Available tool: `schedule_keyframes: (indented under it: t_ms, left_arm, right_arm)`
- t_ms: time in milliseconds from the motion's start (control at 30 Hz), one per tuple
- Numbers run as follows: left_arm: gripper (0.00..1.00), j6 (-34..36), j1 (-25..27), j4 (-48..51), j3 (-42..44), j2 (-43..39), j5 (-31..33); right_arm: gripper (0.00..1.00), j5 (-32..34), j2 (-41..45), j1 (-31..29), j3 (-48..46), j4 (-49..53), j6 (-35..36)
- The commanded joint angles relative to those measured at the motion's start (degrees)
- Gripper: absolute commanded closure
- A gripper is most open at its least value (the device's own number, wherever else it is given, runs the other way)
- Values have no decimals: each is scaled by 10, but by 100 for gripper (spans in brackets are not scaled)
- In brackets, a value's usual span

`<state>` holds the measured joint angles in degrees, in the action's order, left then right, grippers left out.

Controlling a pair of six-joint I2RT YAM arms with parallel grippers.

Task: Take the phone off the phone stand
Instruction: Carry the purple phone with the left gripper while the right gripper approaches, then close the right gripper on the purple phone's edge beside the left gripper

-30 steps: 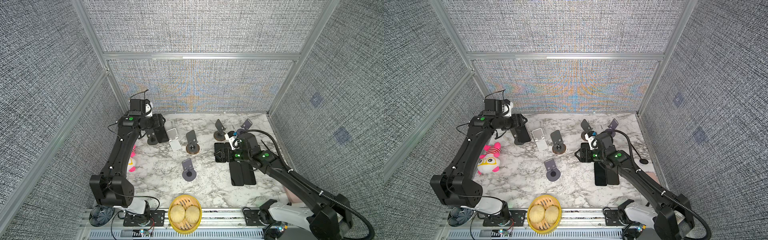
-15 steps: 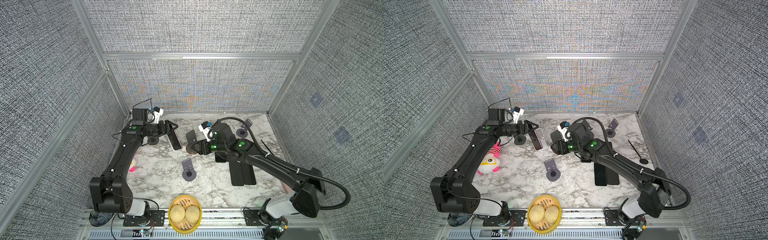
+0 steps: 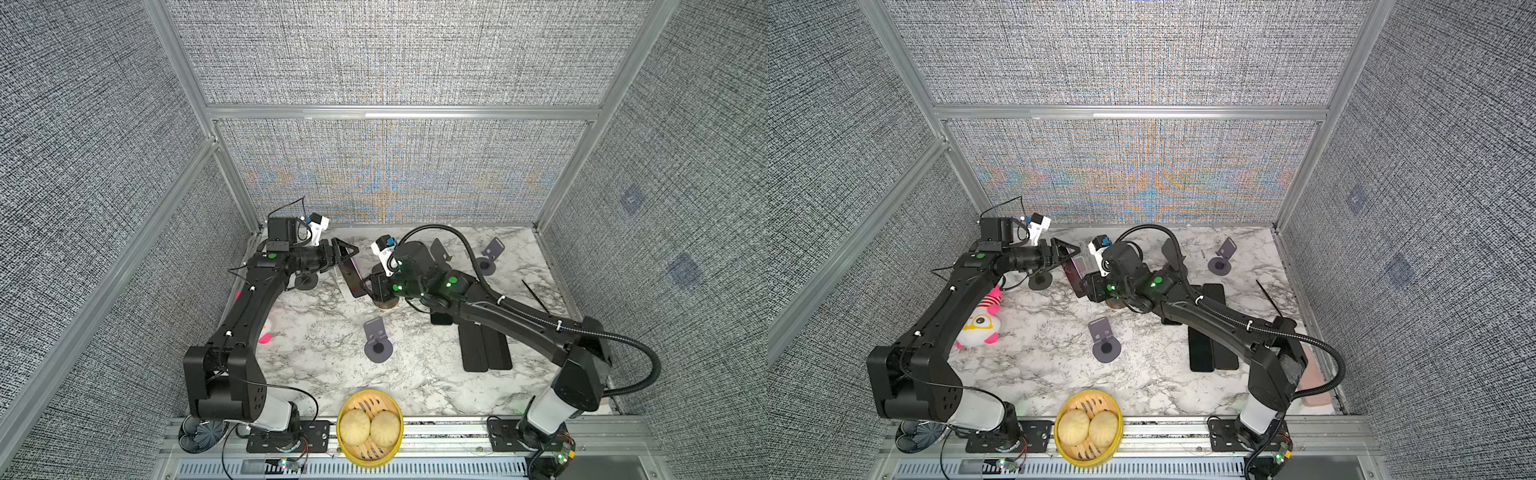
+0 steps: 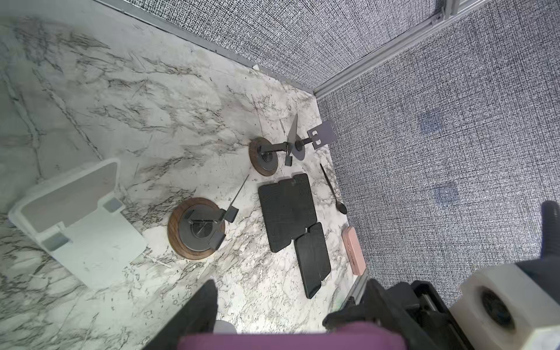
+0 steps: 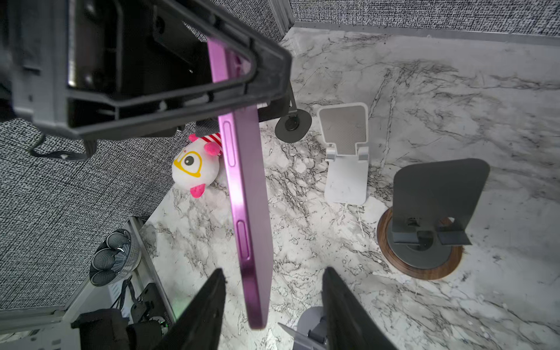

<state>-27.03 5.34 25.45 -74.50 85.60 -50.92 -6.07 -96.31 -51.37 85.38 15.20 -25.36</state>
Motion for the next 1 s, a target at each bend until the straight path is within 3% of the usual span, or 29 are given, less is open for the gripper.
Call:
schedule_keyframes:
  t_ms: [0, 100, 300, 667, 833, 967]
  left_arm:
    - [100, -7, 1, -18, 0, 1, 3]
    - [100, -19, 8, -30, 8, 5, 22]
    - [100, -28, 15, -39, 13, 7, 32]
    - [100, -24, 26, -34, 12, 11, 43]
    - [100, -26, 27, -36, 12, 11, 43]
    - [96, -25, 27, -37, 14, 9, 52]
  right_arm:
    - [55, 11, -5, -3, 6, -9, 3]
    - [63, 14, -9, -4, 4, -13, 0]
    - [71, 19, -12, -3, -3, -23, -7]
    - [78, 12, -18, -4, -16, -50, -19]
    - [93, 20, -17, -4, -18, -47, -23]
    - [98, 21, -18, -4, -20, -47, -23]
